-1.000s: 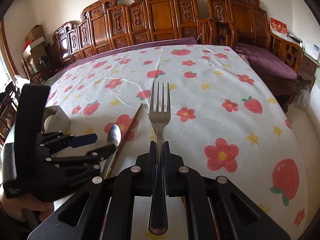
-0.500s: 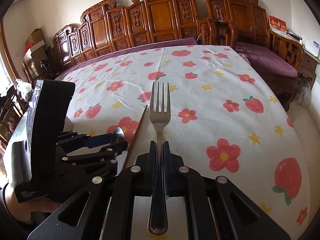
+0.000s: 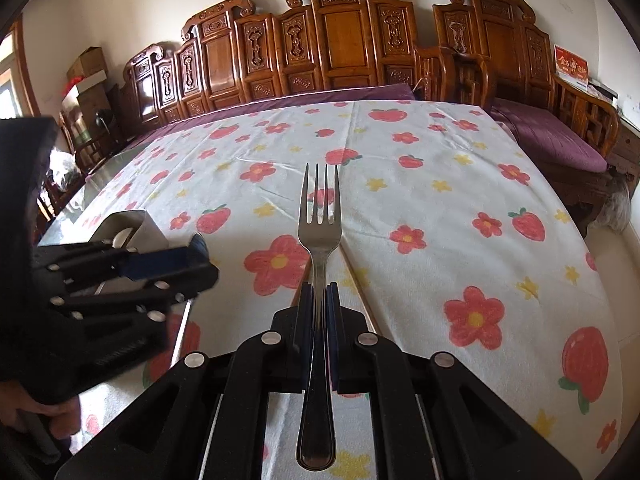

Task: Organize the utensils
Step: 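Grasp and lift the steel spoon with the left tool while the right tool lifts the fork, then lower the steel spoon into the metal tray and open the left tool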

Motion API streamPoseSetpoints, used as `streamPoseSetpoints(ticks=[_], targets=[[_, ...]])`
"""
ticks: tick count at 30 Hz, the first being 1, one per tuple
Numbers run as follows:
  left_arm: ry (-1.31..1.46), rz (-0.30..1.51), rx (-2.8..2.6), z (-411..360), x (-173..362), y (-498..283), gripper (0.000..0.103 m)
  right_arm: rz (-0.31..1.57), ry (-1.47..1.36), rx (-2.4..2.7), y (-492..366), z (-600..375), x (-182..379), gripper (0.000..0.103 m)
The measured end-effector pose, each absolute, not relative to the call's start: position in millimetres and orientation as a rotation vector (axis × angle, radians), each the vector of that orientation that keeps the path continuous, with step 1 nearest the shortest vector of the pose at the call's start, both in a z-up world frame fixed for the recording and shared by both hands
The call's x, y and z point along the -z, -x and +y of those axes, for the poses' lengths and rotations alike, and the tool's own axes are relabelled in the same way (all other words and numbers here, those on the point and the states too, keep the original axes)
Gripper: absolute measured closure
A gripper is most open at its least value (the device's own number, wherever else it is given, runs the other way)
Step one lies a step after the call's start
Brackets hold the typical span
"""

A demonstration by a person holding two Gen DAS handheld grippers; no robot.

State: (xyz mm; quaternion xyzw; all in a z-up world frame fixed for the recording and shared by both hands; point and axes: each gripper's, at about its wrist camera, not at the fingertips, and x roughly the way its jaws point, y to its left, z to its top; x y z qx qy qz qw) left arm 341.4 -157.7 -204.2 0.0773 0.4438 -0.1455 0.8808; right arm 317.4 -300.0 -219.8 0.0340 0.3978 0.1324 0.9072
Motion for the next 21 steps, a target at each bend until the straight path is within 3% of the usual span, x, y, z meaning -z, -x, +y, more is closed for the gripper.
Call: streamPoseSetpoints(ticks=[21], targets=[[-0.189, 0.815, 0.238, -97.2, 134.5, -307.2, 0.077, 0.778, 0.024, -0.391, -295.8, -244.4, 201.8, 0.094]])
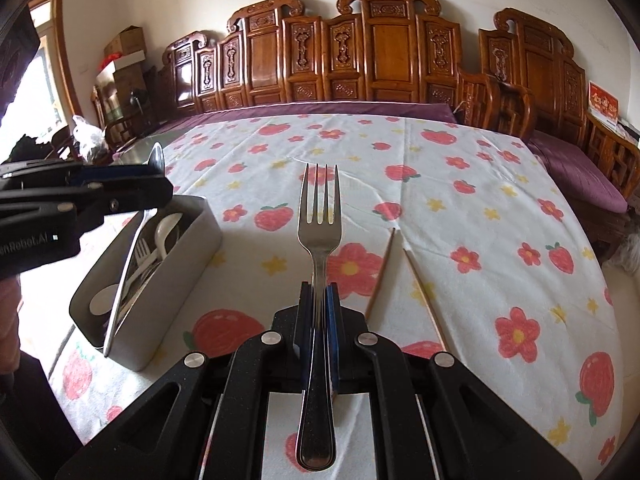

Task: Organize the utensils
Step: 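Lower the steel spoon into the metal tray and open the left tool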

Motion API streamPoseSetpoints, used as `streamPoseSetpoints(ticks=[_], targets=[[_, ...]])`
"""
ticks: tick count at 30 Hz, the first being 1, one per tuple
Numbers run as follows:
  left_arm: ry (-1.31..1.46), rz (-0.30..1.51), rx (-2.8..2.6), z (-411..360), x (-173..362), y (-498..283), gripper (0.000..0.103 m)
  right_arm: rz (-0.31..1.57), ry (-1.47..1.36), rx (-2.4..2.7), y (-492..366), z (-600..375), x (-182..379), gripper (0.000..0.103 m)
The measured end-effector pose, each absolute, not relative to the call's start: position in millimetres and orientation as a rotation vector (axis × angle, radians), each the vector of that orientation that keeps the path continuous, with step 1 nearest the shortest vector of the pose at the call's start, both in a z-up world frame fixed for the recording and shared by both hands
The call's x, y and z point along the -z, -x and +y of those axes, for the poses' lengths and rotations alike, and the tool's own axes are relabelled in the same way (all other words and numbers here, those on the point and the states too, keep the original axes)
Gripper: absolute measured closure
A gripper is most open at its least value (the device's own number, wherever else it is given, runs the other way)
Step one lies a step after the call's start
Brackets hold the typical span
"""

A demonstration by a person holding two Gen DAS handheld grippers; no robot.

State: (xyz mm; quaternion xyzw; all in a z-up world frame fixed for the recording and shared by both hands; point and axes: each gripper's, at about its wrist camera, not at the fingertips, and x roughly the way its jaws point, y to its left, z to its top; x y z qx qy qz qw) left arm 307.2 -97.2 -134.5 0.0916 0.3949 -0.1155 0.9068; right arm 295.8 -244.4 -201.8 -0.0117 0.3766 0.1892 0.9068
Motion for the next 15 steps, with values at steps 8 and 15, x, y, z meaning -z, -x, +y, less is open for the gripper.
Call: streamPoseSetpoints(ticks=[8, 15], targets=[[-0.171, 0.792, 0.202, -62.4, 120.9, -302.9, 0.077, 0.773, 0.054, -0.447, -288.0, -222.7, 197.8, 0.094], [-0.147, 0.831, 0.13, -17.5, 140.8, -311.0, 0.077, 0.789, 0.071, -0.487, -281.9, -205.4, 199.5, 0.094]])
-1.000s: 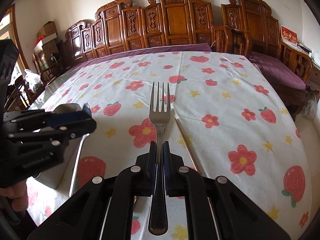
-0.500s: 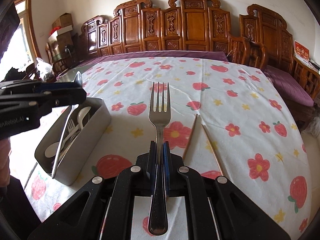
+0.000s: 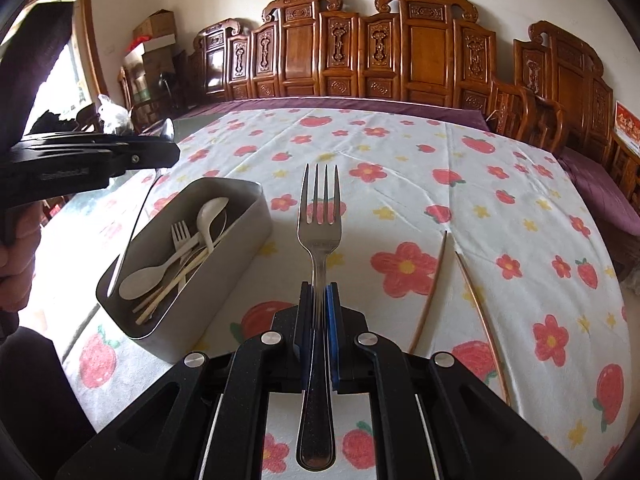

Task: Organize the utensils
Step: 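Lower the steel spoon into the metal tray and open the left tool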

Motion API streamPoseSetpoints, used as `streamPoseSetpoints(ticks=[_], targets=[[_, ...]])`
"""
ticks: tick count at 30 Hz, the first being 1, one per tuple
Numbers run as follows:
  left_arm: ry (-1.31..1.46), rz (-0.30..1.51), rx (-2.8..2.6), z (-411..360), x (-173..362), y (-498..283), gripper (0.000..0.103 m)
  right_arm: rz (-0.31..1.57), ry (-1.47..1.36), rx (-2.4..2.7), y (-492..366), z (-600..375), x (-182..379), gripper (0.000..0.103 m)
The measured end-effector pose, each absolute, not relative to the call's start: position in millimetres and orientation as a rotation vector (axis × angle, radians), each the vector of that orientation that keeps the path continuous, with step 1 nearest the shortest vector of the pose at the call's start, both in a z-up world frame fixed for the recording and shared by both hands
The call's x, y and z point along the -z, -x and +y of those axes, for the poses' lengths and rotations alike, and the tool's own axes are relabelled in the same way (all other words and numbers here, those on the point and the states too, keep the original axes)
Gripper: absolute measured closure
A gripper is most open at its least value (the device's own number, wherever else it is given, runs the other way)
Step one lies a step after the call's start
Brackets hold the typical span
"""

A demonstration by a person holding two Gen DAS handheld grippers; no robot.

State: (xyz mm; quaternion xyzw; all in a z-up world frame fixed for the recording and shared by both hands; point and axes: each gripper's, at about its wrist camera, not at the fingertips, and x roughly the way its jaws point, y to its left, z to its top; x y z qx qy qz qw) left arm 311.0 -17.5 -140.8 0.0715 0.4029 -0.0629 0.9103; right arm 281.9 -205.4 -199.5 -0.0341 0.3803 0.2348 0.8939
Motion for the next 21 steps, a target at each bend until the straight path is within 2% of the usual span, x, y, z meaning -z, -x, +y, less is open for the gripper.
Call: streamPoseSetpoints(ticks=[11, 21], targets=[[-0.132, 0.938, 0.068, 17.8, 207.3, -329.1, 0.076, 0.784, 0.057, -0.542, -267.1, -189.0, 189.3, 0.094], [-0.095, 0.966, 0.114, 23.3, 218.7, -326.3, 0.076, 0.782, 0.127, -0.538, -262.1, -177.7, 186.1, 0.094]])
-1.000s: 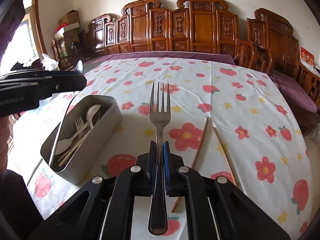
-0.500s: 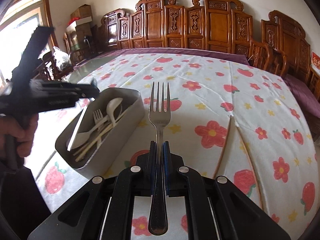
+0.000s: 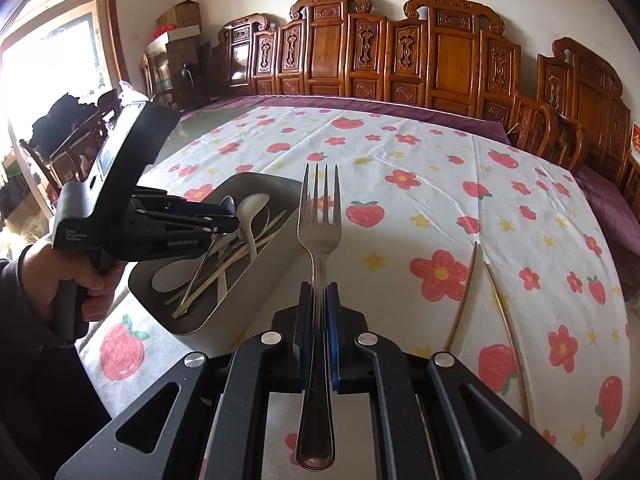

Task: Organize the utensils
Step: 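Lower the steel spoon into the metal tray and open the left tool, then lower the steel fork into the metal tray and open the right tool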

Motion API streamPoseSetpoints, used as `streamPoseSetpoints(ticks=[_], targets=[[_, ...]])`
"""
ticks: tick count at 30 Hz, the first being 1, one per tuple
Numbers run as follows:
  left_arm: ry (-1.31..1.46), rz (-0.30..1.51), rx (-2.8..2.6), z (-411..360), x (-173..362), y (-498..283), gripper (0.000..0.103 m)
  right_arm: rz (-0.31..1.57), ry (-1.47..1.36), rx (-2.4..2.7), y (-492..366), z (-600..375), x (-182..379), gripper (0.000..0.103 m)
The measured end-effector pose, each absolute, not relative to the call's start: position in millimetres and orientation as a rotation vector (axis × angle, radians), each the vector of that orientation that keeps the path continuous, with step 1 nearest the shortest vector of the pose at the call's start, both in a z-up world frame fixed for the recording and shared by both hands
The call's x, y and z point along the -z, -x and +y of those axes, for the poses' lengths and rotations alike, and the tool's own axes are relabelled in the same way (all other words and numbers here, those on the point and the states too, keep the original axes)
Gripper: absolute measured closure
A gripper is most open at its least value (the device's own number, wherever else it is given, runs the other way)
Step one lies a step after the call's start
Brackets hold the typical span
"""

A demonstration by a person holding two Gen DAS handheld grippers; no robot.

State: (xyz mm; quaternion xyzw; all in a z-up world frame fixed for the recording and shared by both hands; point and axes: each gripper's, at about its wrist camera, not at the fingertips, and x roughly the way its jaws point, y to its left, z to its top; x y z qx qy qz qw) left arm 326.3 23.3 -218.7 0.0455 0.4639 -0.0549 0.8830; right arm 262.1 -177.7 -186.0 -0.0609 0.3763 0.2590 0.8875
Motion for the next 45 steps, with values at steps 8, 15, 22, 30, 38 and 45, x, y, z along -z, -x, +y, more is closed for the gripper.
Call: streamPoseSetpoints(ticks=[8, 15, 22, 30, 38, 45], targets=[[-0.055, 0.924, 0.153, 30.1, 203.6, -314.5, 0.075, 0.787, 0.185, -0.527, -263.0, -163.1, 186.2, 0.094], [-0.035, 0.868, 0.145, 44.1, 183.8, -305.8, 0.069, 0.796, 0.171, -0.548, -266.9, -141.8, 181.8, 0.094], [-0.032, 0.826, 0.103, 66.2, 172.3, -302.3, 0.06, 0.801, 0.146, -0.582, -280.3, -109.0, 177.0, 0.094], [0.042, 0.798, 0.048, 105.5, 160.8, -302.3, 0.05, 0.861, 0.074, -0.607, -302.0, -78.5, 188.1, 0.094], [0.091, 0.776, 0.001, 134.5, 154.0, -299.7, 0.05, 0.915, 0.047, -0.616, -315.4, -51.5, 204.9, 0.094], [0.095, 0.772, -0.003, 137.3, 153.5, -299.5, 0.05, 0.974, 0.015, -0.615, -323.2, -36.4, 225.3, 0.094]])
